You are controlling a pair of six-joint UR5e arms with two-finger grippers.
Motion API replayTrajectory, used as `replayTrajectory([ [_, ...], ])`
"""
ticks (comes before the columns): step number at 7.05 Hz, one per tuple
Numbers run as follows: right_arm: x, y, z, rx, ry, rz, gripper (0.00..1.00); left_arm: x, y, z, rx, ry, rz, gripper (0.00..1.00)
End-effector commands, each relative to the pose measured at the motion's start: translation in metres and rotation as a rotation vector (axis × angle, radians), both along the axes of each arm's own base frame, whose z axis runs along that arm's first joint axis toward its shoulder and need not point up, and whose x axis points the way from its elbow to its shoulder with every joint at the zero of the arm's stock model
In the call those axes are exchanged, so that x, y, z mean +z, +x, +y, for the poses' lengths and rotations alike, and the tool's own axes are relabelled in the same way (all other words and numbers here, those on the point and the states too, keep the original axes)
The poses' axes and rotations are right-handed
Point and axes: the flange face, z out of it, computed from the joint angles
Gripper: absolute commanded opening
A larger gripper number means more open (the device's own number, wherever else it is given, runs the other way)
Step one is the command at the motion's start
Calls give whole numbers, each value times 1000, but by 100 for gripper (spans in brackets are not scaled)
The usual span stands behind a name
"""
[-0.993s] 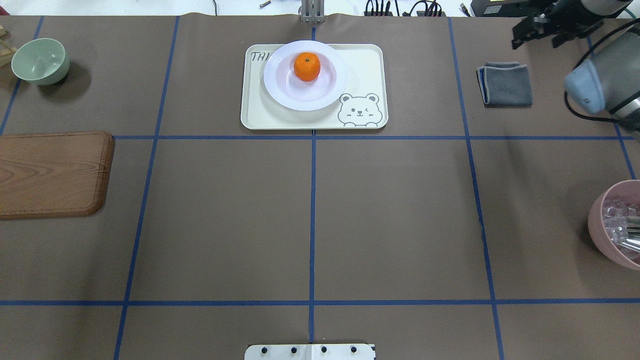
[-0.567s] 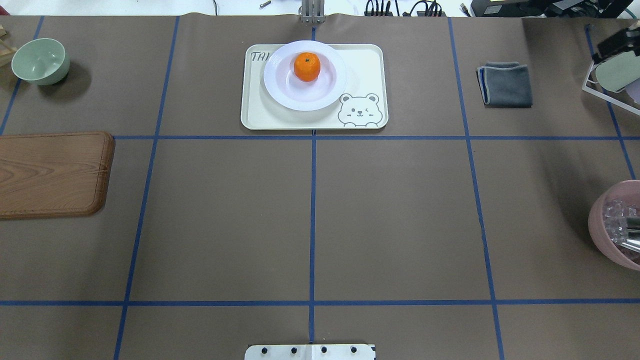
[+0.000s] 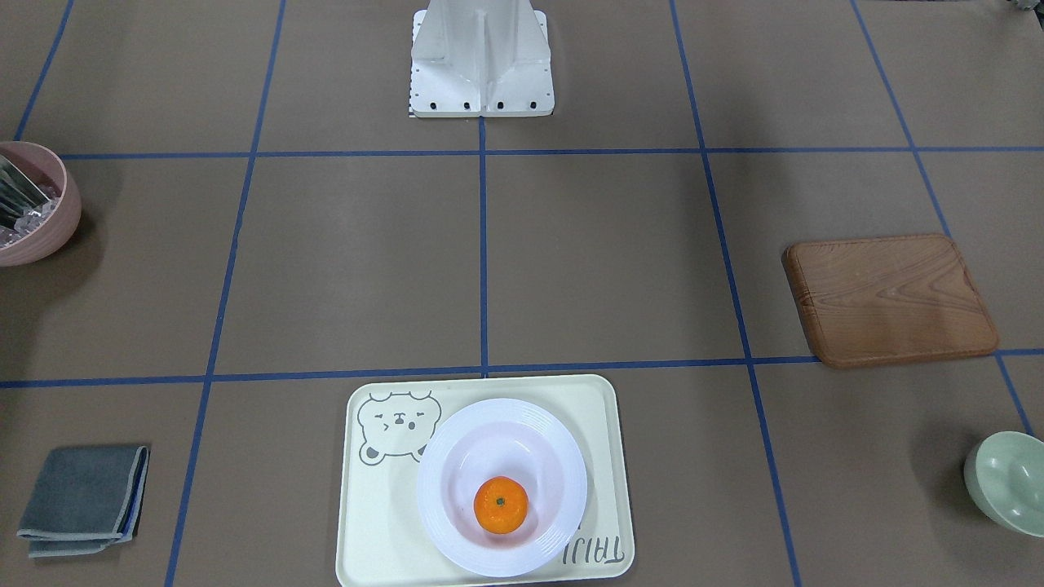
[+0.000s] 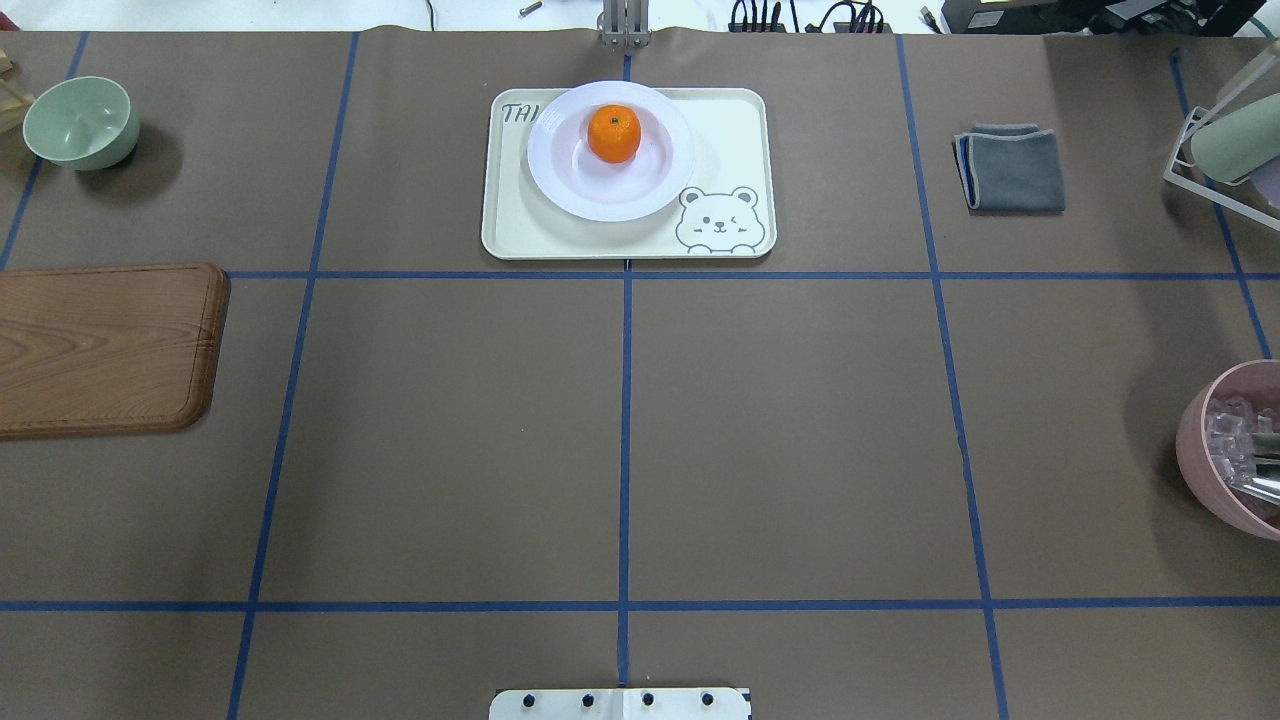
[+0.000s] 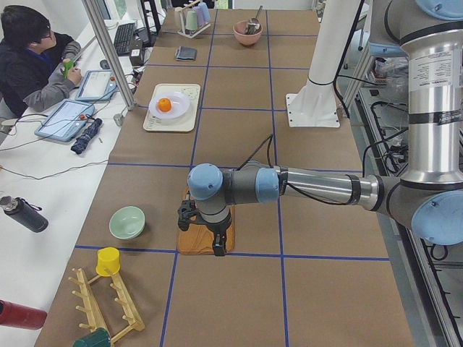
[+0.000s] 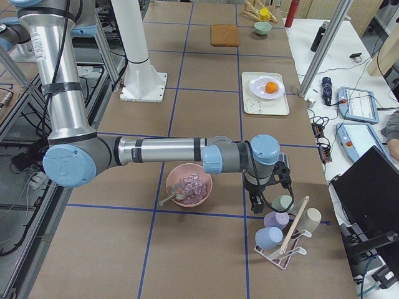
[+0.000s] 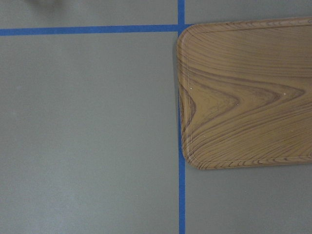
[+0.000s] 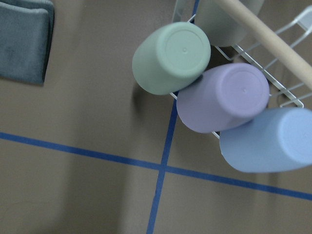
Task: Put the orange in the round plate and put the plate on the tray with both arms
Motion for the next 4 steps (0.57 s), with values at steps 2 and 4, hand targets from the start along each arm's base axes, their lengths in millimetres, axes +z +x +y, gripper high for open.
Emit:
replayTrajectory([
  [2, -8, 15, 35, -45, -104, 167, 100, 6, 0, 7, -2, -13, 10, 99],
  [4, 0, 14, 40, -38, -83, 168, 100, 2, 0, 6, 0, -4, 4, 99],
])
